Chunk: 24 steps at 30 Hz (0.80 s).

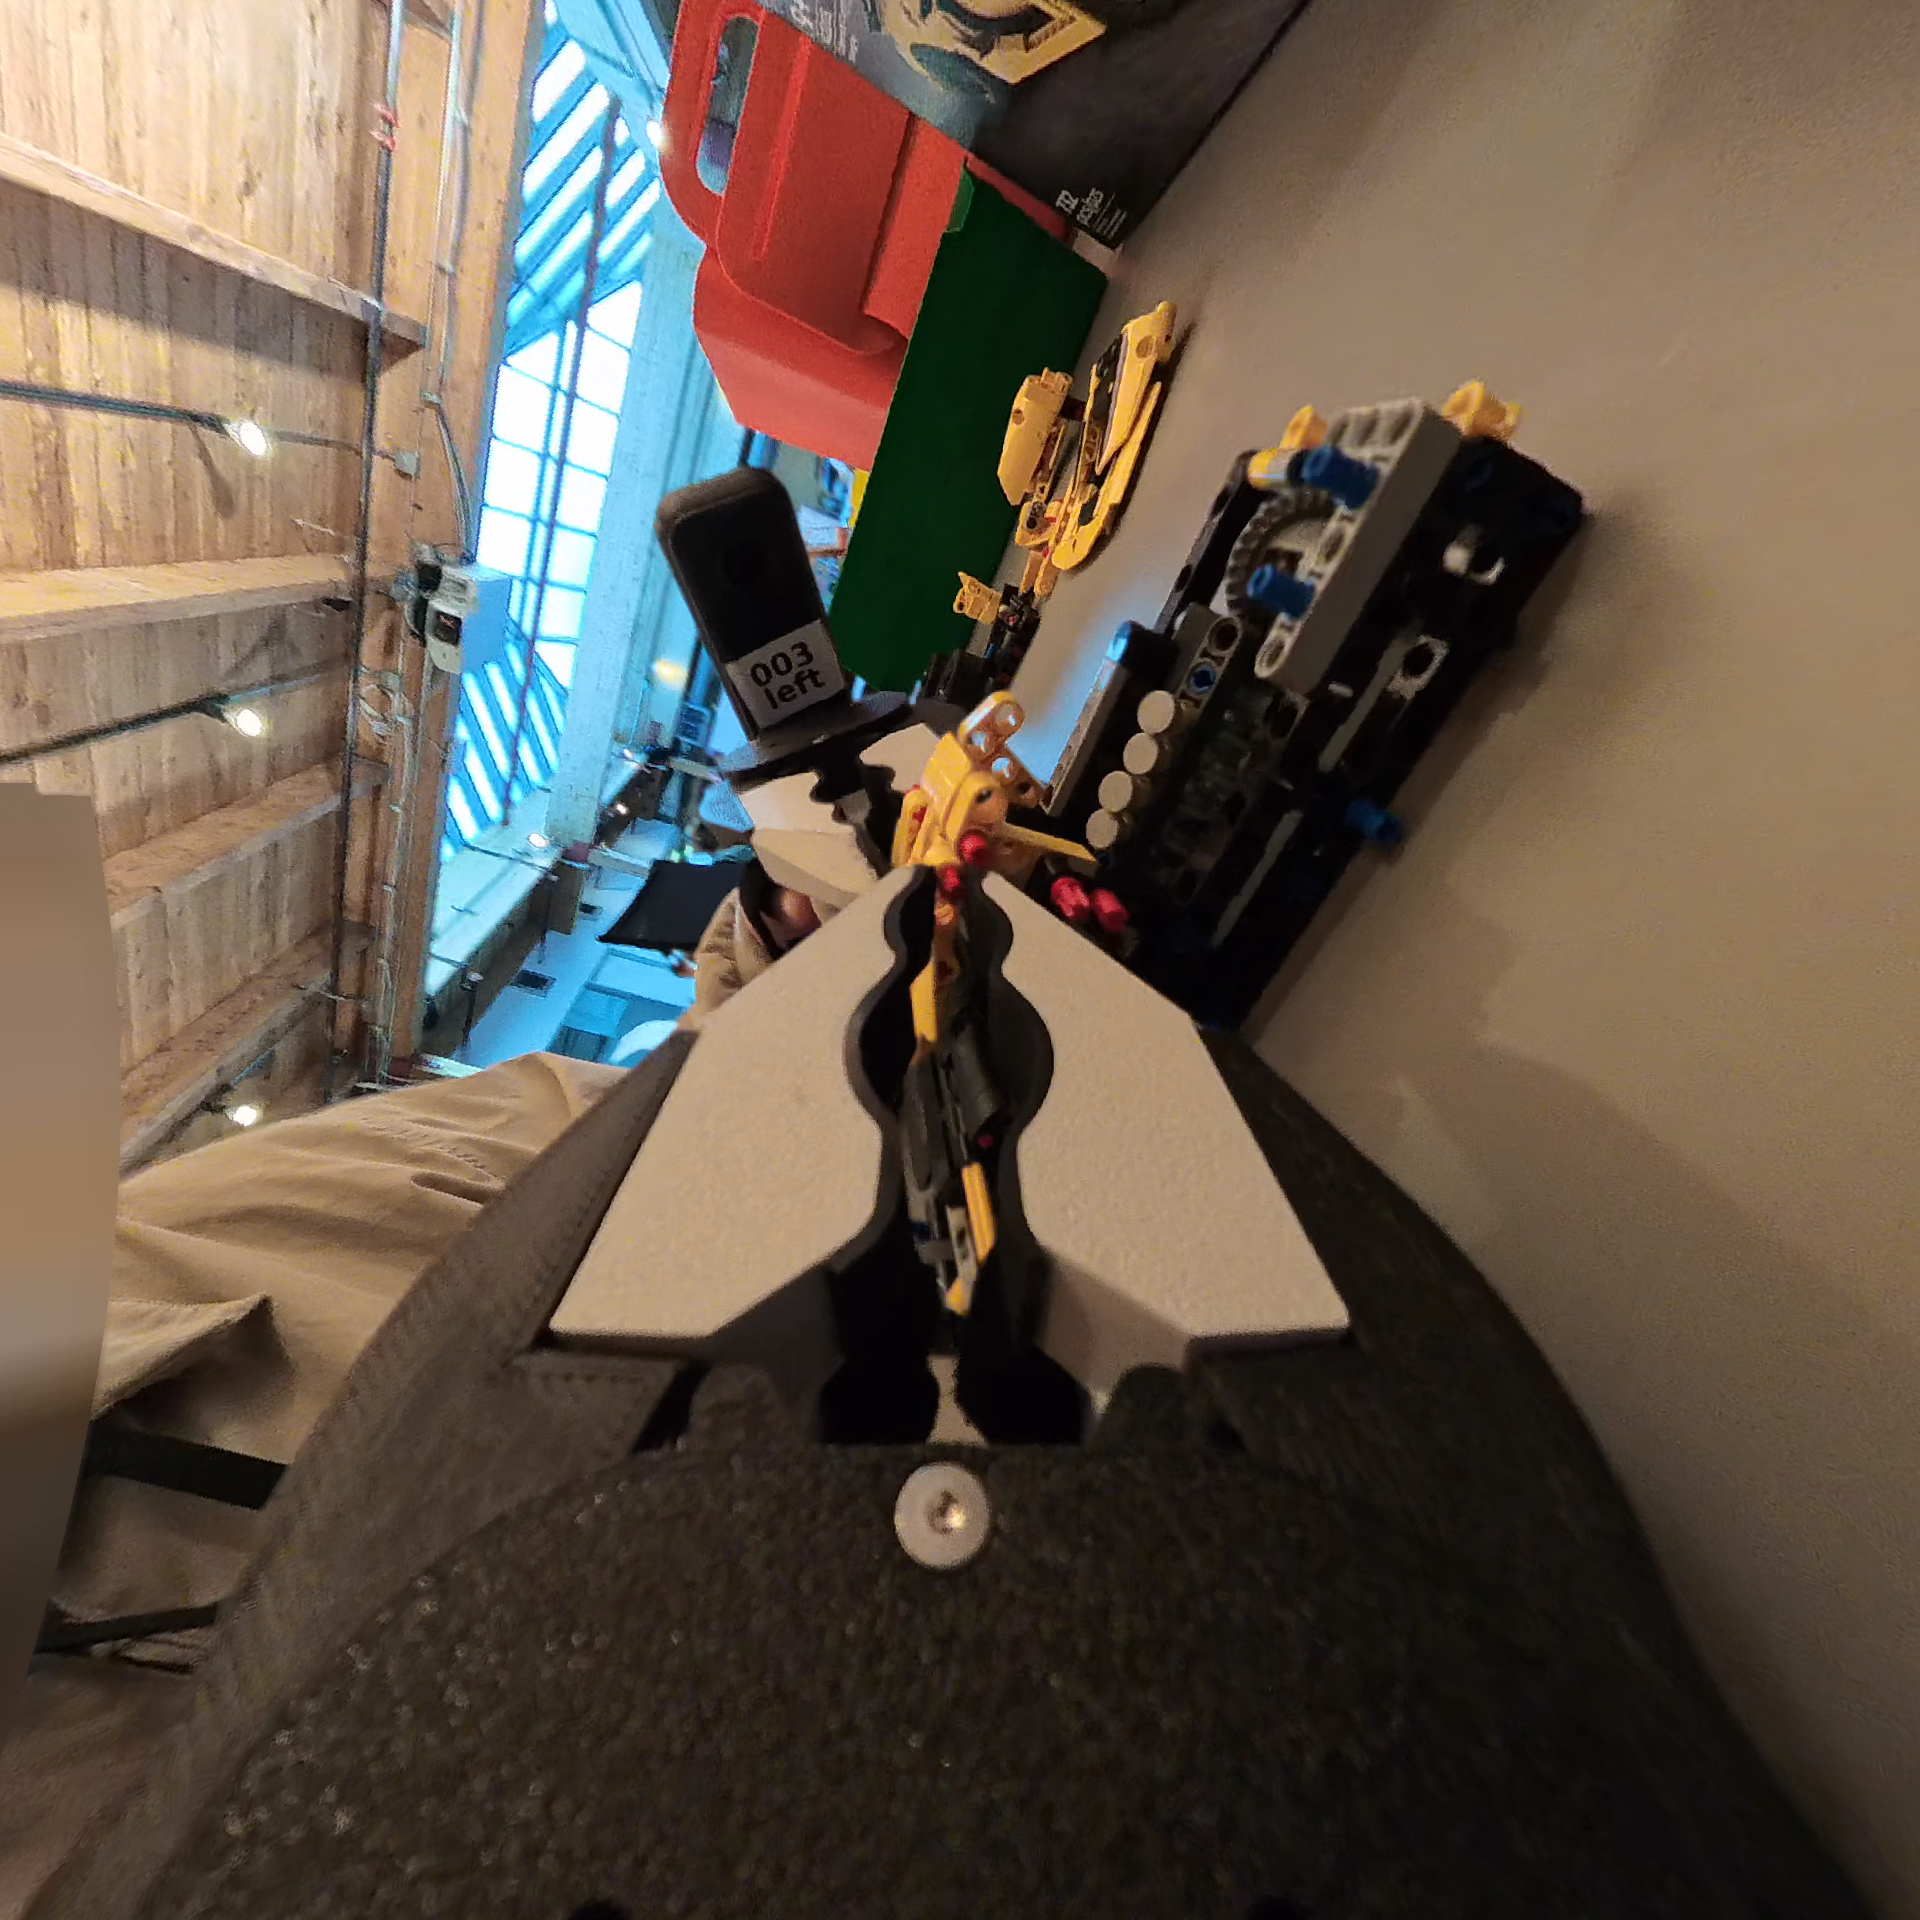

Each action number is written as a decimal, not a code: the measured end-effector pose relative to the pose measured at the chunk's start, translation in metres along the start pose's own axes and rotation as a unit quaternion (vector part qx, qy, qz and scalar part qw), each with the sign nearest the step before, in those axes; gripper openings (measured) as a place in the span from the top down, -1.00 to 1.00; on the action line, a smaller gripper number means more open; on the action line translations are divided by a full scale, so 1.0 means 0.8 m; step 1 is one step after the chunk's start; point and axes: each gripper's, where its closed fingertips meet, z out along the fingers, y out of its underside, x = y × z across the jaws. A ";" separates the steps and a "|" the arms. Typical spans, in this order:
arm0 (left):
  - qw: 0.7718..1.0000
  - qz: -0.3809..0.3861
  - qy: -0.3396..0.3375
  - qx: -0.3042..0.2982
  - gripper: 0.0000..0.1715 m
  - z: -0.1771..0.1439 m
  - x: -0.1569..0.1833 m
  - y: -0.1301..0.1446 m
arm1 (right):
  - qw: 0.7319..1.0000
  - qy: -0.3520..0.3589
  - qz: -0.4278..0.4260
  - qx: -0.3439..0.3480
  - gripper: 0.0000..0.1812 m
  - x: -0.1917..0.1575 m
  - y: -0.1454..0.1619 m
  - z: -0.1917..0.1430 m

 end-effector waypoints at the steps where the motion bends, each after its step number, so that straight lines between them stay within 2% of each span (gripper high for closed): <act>1: 1.000 0.000 0.000 -0.002 0.88 0.000 0.000 0.001 | 1.000 -0.009 0.017 0.003 0.96 -0.001 0.000 0.000; 15: 1.000 -0.007 -0.009 0.005 0.89 0.004 0.002 0.002 | 1.000 0.012 -0.009 -0.010 0.98 -0.002 0.011 -0.013; 21: 1.000 -0.004 -0.015 0.014 0.89 0.004 0.001 0.001 | 0.998 0.031 -0.047 0.000 0.97 -0.001 0.007 -0.010; 24: 1.000 -0.017 -0.004 0.010 0.89 0.004 0.002 0.002 | 1.000 0.020 -0.022 0.001 0.95 -0.002 0.007 -0.008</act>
